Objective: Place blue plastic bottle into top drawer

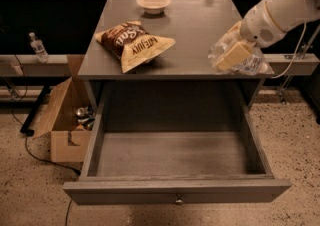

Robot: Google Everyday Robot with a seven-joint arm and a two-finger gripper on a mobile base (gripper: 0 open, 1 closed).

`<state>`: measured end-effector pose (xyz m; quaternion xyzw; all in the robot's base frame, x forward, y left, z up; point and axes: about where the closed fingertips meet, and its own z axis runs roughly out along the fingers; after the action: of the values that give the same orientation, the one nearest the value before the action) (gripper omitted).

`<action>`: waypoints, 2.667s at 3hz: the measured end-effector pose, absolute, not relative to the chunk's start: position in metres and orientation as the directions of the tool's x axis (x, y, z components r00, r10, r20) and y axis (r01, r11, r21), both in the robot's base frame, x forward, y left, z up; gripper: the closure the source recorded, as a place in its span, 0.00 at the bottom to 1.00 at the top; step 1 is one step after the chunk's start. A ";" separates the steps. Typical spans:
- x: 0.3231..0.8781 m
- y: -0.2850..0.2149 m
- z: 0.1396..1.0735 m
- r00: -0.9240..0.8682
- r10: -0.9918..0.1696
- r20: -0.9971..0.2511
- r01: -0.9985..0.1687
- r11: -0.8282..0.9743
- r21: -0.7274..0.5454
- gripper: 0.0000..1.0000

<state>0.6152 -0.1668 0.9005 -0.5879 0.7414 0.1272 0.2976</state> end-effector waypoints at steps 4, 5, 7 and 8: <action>0.532 -0.119 0.860 -0.173 -0.815 -0.553 -0.961 0.264 -0.088 1.00; 0.508 -0.097 0.829 -0.217 -0.820 -0.530 -0.961 0.275 -0.031 1.00; 0.504 -0.080 0.751 -0.312 -0.801 -0.511 -0.947 0.305 0.102 1.00; 0.506 -0.079 0.728 -0.345 -0.793 -0.502 -0.938 0.317 0.143 1.00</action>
Offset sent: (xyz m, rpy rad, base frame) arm -0.0113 0.0022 -0.0194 -0.0044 0.0417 0.0099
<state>0.5063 -0.0788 0.7276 -0.5458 0.7928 0.2092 0.1728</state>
